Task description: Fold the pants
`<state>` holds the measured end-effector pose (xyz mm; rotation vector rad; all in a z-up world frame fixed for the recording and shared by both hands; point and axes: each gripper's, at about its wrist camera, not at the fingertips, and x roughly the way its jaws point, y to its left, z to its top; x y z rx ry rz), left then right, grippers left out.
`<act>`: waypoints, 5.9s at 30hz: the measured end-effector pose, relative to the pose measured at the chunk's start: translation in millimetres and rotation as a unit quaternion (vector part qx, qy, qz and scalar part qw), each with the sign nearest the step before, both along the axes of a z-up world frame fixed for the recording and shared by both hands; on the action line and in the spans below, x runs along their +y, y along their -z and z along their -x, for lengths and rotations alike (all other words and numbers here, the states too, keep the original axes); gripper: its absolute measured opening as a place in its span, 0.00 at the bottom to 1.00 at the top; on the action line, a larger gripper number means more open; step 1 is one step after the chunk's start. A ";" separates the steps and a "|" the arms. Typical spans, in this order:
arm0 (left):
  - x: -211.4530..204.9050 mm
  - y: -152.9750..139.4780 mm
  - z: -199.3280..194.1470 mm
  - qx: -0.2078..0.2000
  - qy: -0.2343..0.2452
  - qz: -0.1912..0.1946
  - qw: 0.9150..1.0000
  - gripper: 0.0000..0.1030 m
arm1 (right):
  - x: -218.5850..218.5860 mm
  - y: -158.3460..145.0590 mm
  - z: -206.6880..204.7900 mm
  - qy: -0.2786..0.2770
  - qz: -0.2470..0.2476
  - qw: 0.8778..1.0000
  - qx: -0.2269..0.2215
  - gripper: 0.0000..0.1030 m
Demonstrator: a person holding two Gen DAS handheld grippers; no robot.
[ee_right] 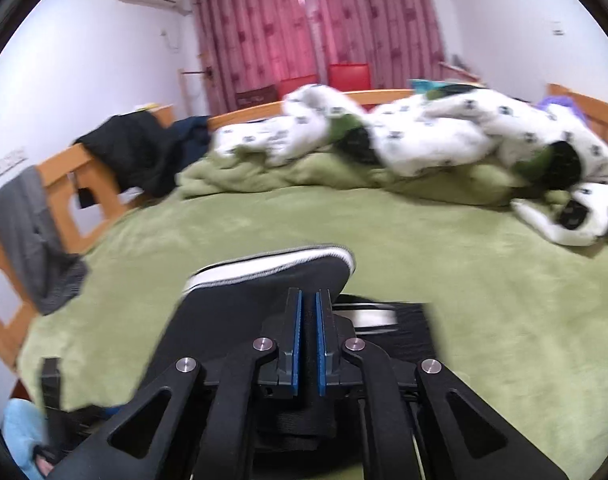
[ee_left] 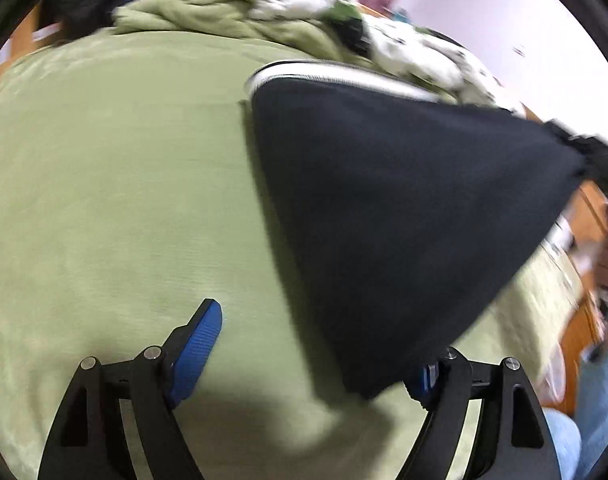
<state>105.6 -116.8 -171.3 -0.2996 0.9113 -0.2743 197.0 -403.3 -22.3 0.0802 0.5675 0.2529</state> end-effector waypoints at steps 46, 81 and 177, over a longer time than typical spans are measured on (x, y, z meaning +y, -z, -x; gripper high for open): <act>-8.6 20.2 -142.6 0.054 0.046 0.127 0.989 0.58 | -72.9 157.9 -134.9 -0.056 -0.069 0.964 0.252 0.73; 188.6 -27.1 -77.4 0.059 -0.056 0.003 0.997 0.51 | 154.9 97.9 -24.7 -0.049 0.056 0.986 0.150 0.52; 151.1 -15.9 72.5 -0.055 -0.004 -0.206 0.977 0.14 | 156.9 75.7 63.1 0.003 0.017 0.987 0.159 0.36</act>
